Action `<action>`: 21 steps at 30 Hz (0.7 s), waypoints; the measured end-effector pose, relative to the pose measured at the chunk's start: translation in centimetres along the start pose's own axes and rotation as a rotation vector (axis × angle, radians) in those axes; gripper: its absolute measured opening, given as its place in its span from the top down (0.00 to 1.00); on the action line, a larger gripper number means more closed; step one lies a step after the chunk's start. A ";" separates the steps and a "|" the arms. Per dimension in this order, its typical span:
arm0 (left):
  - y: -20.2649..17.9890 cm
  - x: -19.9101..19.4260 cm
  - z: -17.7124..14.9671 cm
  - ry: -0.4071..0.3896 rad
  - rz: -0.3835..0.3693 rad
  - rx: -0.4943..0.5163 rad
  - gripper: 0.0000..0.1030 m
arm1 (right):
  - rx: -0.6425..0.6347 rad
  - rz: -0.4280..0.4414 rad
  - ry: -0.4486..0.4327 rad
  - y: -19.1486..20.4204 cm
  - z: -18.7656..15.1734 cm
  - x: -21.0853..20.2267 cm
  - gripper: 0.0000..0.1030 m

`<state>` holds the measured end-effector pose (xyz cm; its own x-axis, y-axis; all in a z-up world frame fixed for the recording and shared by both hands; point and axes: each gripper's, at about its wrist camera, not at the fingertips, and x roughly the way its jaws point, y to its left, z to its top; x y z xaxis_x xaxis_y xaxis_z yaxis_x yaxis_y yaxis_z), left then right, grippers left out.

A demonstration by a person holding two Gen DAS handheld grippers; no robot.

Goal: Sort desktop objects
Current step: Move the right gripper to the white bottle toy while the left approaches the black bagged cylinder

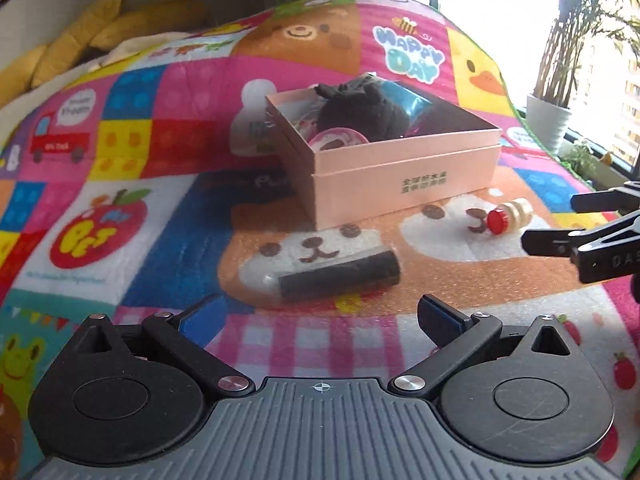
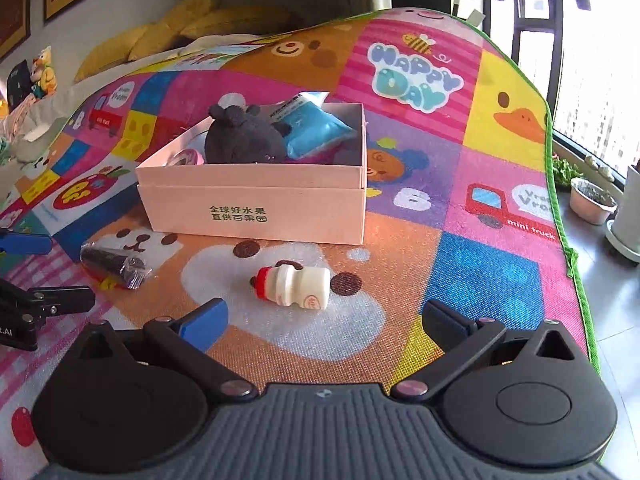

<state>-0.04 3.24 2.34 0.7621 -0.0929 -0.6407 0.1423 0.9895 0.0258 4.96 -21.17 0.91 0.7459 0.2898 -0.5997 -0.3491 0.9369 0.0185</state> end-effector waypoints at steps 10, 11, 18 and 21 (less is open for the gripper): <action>-0.6 2.6 1.5 0.018 0.006 -0.050 0.00 | 0.001 0.099 0.063 0.5 -0.7 -0.5 0.00; -0.7 2.8 1.7 0.019 0.004 -0.055 0.00 | -0.011 0.099 0.061 0.8 -0.7 -0.6 0.00; -1.0 3.4 1.6 -0.012 -0.105 -0.068 0.00 | -0.039 0.098 0.093 1.4 -0.8 -0.1 0.00; -1.4 2.8 1.4 -0.027 -0.214 -0.054 0.00 | -0.040 0.108 0.119 1.4 -0.8 0.3 0.00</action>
<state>2.77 1.39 1.57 0.7351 -0.3038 -0.6060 0.2690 0.9513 -0.1506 4.21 -19.89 0.08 0.6311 0.3608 -0.6867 -0.4478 0.8923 0.0573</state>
